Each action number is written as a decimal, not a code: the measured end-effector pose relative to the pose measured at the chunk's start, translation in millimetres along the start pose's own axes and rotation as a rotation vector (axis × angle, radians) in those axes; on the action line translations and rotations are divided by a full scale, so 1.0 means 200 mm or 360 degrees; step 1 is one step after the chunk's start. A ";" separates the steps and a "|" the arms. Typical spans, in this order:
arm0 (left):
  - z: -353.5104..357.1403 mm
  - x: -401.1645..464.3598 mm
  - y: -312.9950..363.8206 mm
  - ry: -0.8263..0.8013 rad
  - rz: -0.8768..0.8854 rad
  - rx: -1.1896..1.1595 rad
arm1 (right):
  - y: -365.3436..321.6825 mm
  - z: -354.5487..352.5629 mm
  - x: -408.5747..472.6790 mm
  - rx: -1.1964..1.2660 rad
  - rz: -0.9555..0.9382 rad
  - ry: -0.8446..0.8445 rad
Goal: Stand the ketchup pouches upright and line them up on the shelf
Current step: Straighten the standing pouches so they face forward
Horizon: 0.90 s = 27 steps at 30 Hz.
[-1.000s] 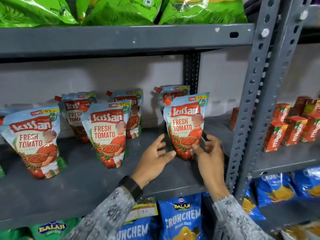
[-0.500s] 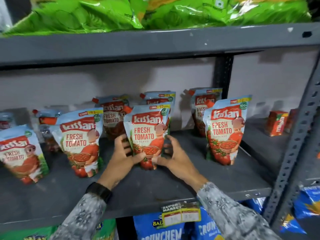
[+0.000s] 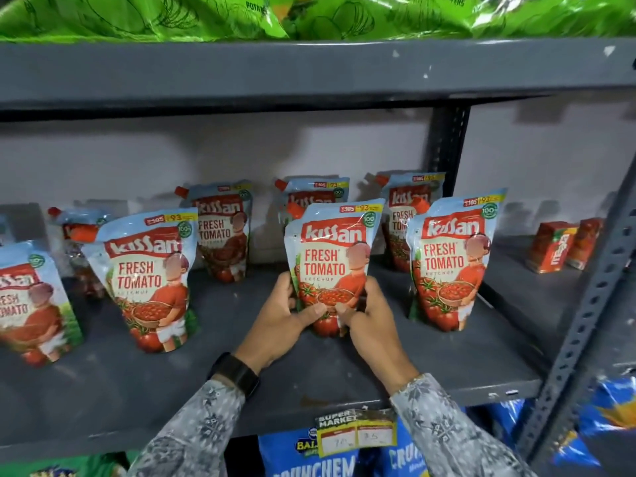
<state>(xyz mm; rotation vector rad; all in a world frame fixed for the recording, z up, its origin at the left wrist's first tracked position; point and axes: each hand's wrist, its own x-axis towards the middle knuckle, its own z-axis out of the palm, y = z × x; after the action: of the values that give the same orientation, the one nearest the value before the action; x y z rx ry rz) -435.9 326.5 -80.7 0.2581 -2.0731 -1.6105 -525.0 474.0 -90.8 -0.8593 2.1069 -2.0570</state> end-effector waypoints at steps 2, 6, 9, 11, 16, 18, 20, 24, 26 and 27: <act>0.00 0.00 0.00 0.0020 -0.0005 -0.0002 | -0.01 0.00 0.00 -0.0005 -0.0001 -0.0032; -0.02 -0.02 0.00 0.0007 -0.0021 0.0021 | 0.00 0.01 0.00 -0.0012 0.0046 -0.0088; -0.02 -0.04 0.01 0.0035 -0.0027 0.0048 | 0.00 -0.01 -0.01 -0.0024 0.0049 -0.0101; -0.02 -0.05 0.02 0.0063 -0.0053 0.0048 | -0.01 -0.02 -0.02 -0.0024 0.0063 -0.0089; -0.14 -0.22 0.02 0.0051 -0.0080 0.0104 | -0.02 -0.11 -0.11 -0.0052 0.0134 -0.0027; -0.24 -0.33 0.00 0.0060 -0.0057 0.0167 | -0.03 -0.15 -0.17 -0.0104 0.0131 0.0083; -0.39 -0.44 -0.02 0.0107 -0.0028 0.0188 | -0.06 -0.10 -0.23 -0.0061 0.0075 0.0118; -0.74 -0.58 -0.01 0.0235 -0.0005 0.0230 | -0.17 0.27 -0.30 0.0012 0.0066 -0.0207; -0.92 -0.61 -0.01 0.0377 0.0030 0.0248 | -0.21 0.52 -0.31 -0.0030 0.0071 -0.0406; -0.99 -0.61 -0.02 0.0483 0.0055 0.0251 | -0.23 0.63 -0.31 -0.0047 0.0077 -0.0479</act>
<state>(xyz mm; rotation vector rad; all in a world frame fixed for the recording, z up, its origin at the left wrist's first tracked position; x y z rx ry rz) -233.7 210.2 -82.6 0.4871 -1.9566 -1.2981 -404.6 389.2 -80.5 -1.0363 1.9793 -1.7490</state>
